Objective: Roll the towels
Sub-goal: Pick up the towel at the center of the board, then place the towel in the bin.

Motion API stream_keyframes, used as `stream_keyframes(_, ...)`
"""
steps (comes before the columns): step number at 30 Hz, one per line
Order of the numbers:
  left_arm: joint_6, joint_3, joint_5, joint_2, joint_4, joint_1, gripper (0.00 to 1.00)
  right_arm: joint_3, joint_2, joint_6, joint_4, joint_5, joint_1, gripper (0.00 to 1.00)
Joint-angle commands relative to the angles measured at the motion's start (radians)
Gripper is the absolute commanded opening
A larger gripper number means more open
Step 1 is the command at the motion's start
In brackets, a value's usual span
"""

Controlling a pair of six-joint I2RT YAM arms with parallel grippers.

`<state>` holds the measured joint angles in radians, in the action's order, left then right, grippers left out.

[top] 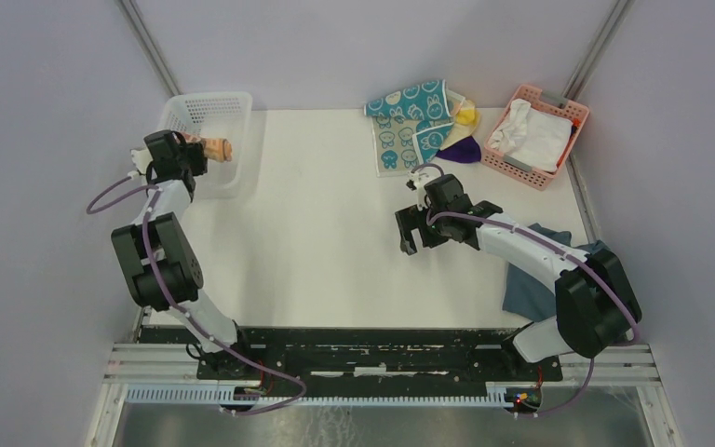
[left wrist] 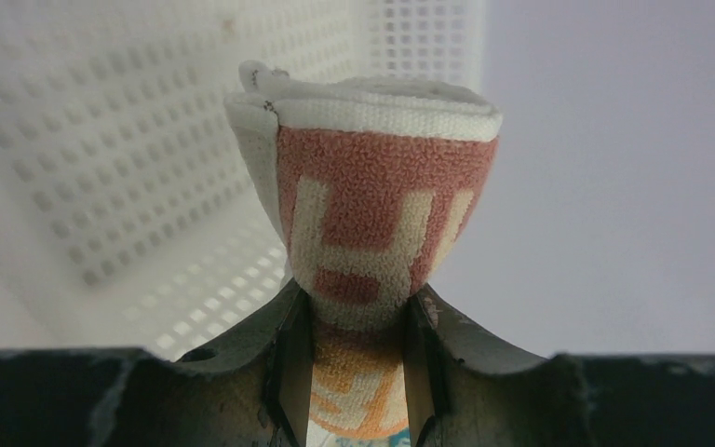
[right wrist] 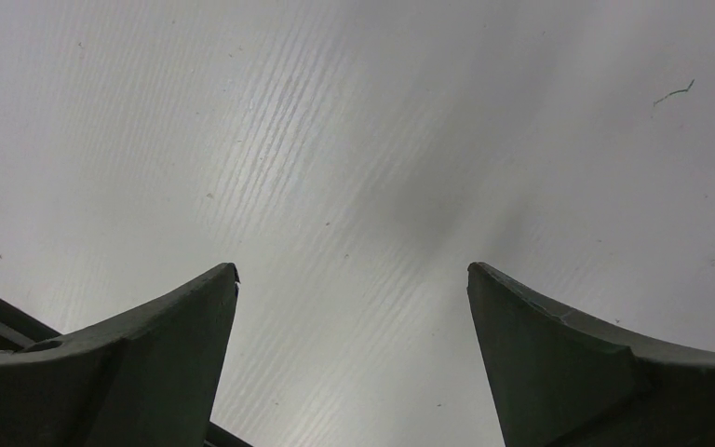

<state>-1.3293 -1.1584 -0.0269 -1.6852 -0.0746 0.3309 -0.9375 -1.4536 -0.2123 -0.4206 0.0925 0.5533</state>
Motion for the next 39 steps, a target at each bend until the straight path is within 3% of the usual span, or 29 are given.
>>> stream_keyframes(1, 0.079, -0.123, 0.01, -0.114, 0.154, 0.014, 0.12, -0.001, 0.02, 0.015, 0.023, -0.04, -0.004, 1.0)
stream_keyframes(6, 0.093, -0.155, -0.007, -0.185, 0.269, 0.028, 0.12, -0.002, 0.016, 0.015, 0.017, -0.058, -0.004, 1.0)
stream_keyframes(14, 0.166, -0.056, 0.085, -0.074, 0.441, 0.067, 0.1, 0.007, 0.045, 0.014, 0.02, -0.081, -0.003, 1.0)
stream_keyframes(23, 0.264, -0.105, 0.138, -0.133, 0.571, 0.072, 0.12, 0.023, 0.091, 0.012, 0.028, -0.108, 0.006, 1.0)
stream_keyframes(32, 0.259, -0.056, 0.038, -0.21, 0.507, 0.088, 0.16, 0.028, 0.114, 0.013, 0.035, -0.136, 0.023, 1.0)
stream_keyframes(39, 0.239, -0.029, 0.017, -0.208, 0.486, 0.1, 0.32, 0.026, 0.118, 0.013, 0.034, -0.149, 0.029, 1.0)
